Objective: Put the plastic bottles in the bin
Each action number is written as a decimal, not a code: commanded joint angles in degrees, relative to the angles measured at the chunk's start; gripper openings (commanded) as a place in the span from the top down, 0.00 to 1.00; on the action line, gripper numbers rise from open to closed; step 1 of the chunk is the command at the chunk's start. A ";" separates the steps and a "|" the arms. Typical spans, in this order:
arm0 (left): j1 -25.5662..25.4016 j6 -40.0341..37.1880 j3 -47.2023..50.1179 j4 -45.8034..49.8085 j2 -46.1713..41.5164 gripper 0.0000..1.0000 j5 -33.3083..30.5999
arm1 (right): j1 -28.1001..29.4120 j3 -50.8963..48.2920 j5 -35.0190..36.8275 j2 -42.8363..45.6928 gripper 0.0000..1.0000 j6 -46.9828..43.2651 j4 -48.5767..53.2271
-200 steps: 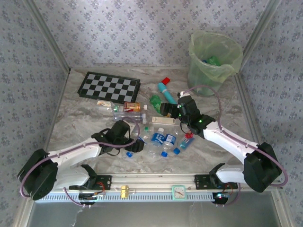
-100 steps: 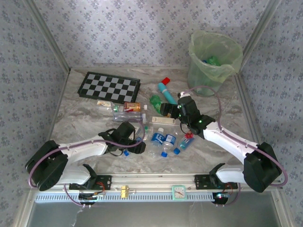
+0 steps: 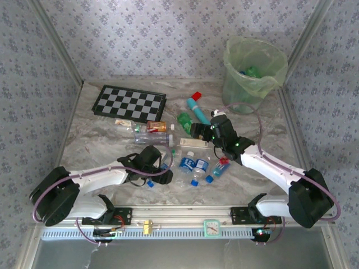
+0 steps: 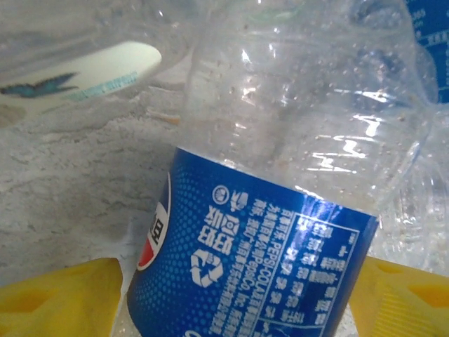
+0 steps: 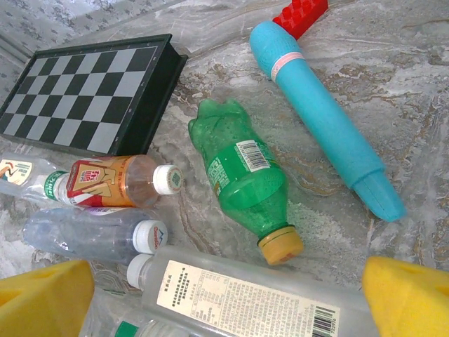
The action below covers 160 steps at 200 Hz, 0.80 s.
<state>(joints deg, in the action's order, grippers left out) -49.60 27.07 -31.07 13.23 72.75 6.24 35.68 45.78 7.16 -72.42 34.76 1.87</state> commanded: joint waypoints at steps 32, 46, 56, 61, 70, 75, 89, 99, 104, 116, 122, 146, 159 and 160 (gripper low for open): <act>-0.82 0.11 0.16 0.59 -0.11 0.27 -2.46 | 0.26 -0.85 1.24 1.03 0.00 2.04 -0.68; -0.86 -0.09 -0.40 0.22 0.99 0.29 -2.61 | 0.26 -0.78 1.26 1.15 0.00 2.11 -0.60; -0.93 -0.13 -0.55 -0.18 1.76 0.29 -2.72 | 0.24 -0.84 1.37 1.25 0.00 2.08 -0.47; -0.89 -0.17 -0.55 -0.46 2.15 0.29 -2.72 | 0.25 -0.88 1.46 1.37 0.00 2.15 -0.31; -0.91 -0.25 -0.72 -0.76 2.84 0.29 -2.72 | 0.26 -0.88 1.46 1.51 0.00 2.15 -0.24; -0.93 -0.26 -0.73 -0.80 3.14 0.29 -2.72 | 0.22 -0.93 1.46 1.61 0.00 2.19 -0.21; -1.19 -0.35 -0.83 -0.76 3.78 0.29 -2.73 | 0.26 -1.08 1.59 1.84 0.00 2.32 -0.07; -1.39 -0.44 -0.90 -0.67 3.56 0.32 -2.72 | 0.24 -1.14 1.63 2.04 0.00 2.37 -0.05; -1.47 -0.50 -0.88 -0.59 3.34 0.35 -2.81 | 0.26 -1.21 1.70 2.12 0.00 2.37 -0.07; -1.59 -0.53 -0.92 -0.34 2.33 0.41 -2.89 | 0.23 -1.39 1.72 2.35 0.00 2.44 -0.12; -1.60 -0.44 -0.92 -0.11 1.60 0.43 -2.98 | 0.22 -1.34 1.67 2.38 0.00 2.48 -0.13; -1.57 -0.01 -1.82 1.48 -2.21 0.48 -3.63 | 0.27 -1.31 0.69 2.44 0.00 2.52 -0.64; -1.55 0.26 -2.53 2.04 -5.00 0.49 -4.10 | 0.26 -1.21 -0.58 2.39 0.00 2.55 -1.35; -1.55 0.31 -2.61 2.01 -5.21 0.50 -4.12 | 0.26 -1.17 -0.75 2.38 0.00 2.52 -1.39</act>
<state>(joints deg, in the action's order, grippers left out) -50.81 27.05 -31.27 13.74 72.75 3.14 35.68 44.88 7.64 -71.22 36.62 1.87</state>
